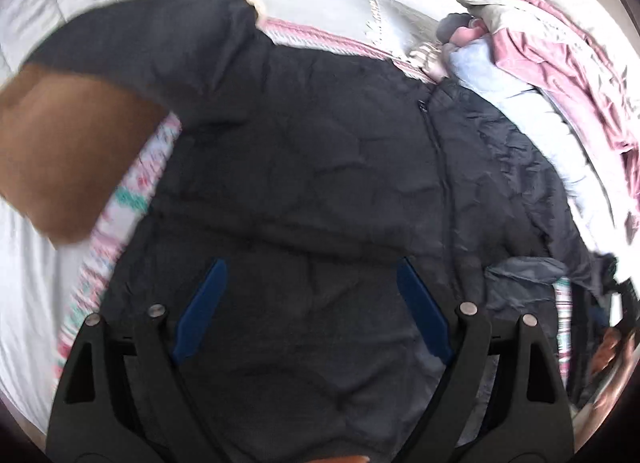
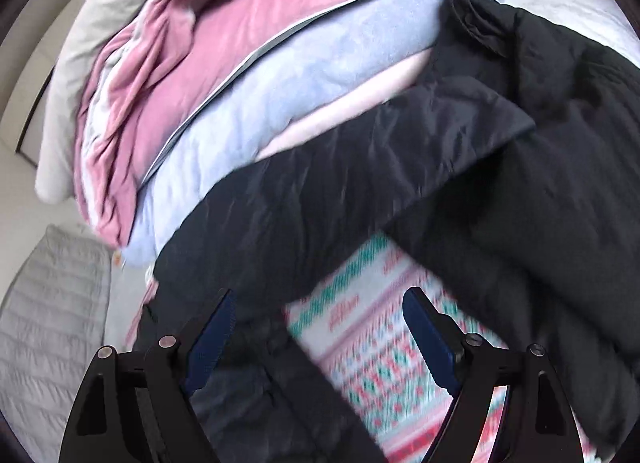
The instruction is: Fold large clothes
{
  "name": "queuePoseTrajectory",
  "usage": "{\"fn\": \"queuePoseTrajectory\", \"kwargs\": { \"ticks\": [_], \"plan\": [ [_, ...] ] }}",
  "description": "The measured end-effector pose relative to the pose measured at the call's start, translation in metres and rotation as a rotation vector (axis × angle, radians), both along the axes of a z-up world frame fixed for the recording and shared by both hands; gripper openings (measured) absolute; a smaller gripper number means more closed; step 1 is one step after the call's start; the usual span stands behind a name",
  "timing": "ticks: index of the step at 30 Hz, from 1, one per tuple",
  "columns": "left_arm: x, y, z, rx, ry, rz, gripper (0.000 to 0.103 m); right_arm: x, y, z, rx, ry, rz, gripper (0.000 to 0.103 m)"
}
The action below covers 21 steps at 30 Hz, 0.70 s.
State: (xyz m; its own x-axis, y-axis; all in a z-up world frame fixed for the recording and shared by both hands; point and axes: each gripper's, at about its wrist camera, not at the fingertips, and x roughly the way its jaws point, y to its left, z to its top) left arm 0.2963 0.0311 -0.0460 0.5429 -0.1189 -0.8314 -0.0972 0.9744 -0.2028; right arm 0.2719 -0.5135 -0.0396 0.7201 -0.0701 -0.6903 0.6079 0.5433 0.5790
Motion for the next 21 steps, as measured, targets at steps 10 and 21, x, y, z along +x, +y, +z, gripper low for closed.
{"fn": "queuePoseTrajectory", "kwargs": {
  "ticks": [10,21],
  "plan": [
    [0.011,0.047,-0.009,-0.046,0.036,0.084,0.087,0.061,-0.039,-0.044,-0.014,0.1,-0.137,0.021],
    [0.008,0.091,0.008,-0.064,-0.014,0.158,0.087,0.073,0.013,0.042,-0.4,-0.059,-0.205,0.004]
  ]
}}
